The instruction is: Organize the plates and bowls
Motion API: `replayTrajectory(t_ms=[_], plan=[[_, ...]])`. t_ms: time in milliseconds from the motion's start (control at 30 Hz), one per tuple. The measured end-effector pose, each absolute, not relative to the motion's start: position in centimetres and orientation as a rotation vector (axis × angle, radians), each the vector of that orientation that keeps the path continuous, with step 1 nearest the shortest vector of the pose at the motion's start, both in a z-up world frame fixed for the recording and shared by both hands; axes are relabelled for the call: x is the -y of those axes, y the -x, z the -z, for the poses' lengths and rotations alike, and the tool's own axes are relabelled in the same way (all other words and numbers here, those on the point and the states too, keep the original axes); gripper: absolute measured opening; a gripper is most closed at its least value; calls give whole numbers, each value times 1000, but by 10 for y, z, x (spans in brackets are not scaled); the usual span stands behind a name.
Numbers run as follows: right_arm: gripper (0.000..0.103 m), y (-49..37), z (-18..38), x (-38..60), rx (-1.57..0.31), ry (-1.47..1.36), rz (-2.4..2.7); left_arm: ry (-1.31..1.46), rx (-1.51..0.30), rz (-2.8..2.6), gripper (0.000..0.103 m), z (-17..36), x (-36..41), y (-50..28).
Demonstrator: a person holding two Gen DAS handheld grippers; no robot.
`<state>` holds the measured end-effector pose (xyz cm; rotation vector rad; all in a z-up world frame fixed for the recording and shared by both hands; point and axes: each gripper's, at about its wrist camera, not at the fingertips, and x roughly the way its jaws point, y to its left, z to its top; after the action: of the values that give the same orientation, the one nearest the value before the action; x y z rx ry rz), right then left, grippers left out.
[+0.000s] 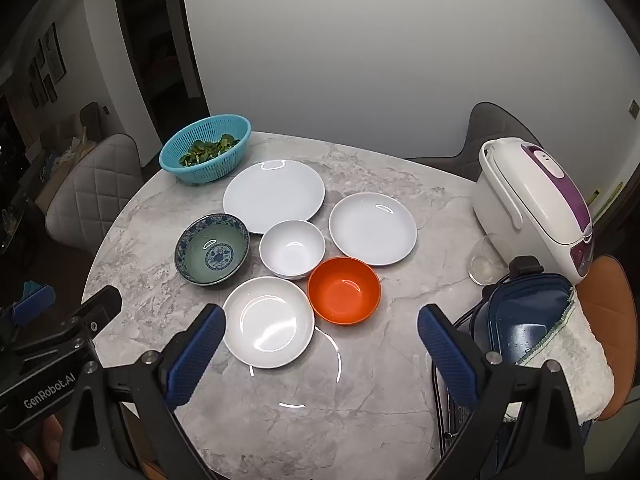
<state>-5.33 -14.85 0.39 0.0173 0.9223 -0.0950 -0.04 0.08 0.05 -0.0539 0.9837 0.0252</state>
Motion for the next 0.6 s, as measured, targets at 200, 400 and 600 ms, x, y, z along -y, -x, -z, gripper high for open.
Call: replayTrajectory(t_ms=[200, 400, 600], plan=[[99, 52, -3, 147, -923, -16, 97, 46, -980, -34, 102, 1, -1, 4], [99, 52, -4, 146, -919, -10, 98, 41, -988, -34, 102, 0, -3, 2], [99, 50, -3, 146, -921, -9, 98, 37, -987, -42, 102, 7, -5, 1]])
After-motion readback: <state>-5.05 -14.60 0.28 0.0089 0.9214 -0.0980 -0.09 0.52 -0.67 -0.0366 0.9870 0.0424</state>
